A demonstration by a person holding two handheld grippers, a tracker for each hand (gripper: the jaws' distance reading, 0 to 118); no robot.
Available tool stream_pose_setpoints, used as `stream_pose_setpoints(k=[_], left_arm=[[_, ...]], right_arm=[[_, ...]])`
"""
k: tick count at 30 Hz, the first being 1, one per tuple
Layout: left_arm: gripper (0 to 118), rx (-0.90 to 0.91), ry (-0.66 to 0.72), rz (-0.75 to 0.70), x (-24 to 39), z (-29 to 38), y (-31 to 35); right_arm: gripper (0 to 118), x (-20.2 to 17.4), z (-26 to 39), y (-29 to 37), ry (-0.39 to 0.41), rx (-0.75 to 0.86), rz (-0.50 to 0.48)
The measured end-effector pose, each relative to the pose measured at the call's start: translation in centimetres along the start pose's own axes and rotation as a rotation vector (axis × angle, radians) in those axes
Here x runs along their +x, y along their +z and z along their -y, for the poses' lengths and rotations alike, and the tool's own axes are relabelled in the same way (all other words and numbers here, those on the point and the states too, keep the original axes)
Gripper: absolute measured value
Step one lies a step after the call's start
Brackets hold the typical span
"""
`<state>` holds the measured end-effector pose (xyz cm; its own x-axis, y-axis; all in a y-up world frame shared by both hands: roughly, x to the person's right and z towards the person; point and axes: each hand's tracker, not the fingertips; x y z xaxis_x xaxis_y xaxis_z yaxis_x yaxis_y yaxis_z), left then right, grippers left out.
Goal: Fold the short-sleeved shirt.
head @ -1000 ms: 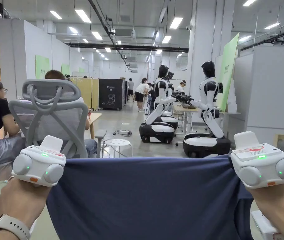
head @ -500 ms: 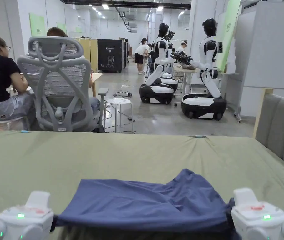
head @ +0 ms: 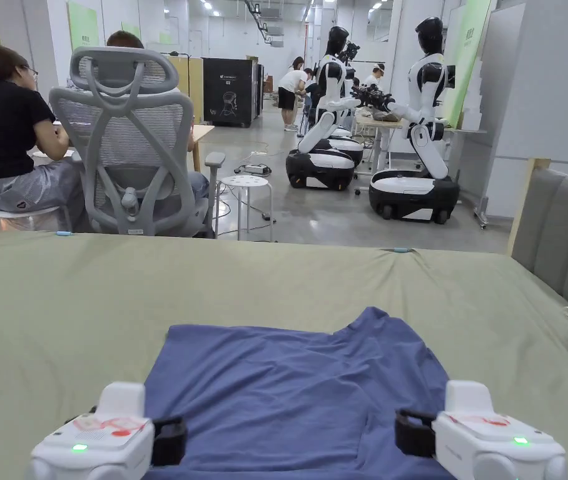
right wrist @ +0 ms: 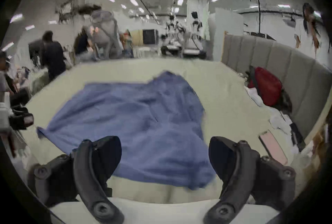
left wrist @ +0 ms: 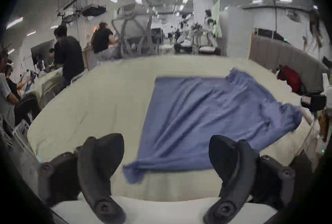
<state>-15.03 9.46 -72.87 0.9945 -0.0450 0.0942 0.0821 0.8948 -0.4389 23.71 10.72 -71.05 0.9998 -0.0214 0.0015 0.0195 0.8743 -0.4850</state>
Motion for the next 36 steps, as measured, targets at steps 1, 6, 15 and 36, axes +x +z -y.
stream_pose_setpoints(k=[1,6,15,36], left_arm=[[95,0.023,-0.001,0.012,1.0,-1.0,0.2],[0,0.045,-0.051,0.048,5.0,-3.2,0.5],[0,-0.243,-0.051,0.119,-0.2,-1.9,-2.0],[7,-0.475,0.112,0.071,-9.2,3.9,-6.6]], right_arm=[[102,-1.3,-0.7,0.4,0.007,0.034,-0.019],[2,-5.8,-1.8,1.0,0.109,0.115,0.000],[0,-5.6,-0.7,0.3,0.126,0.026,-0.031],[0,1.9,0.1,-0.3,0.048,-0.075,0.069]])
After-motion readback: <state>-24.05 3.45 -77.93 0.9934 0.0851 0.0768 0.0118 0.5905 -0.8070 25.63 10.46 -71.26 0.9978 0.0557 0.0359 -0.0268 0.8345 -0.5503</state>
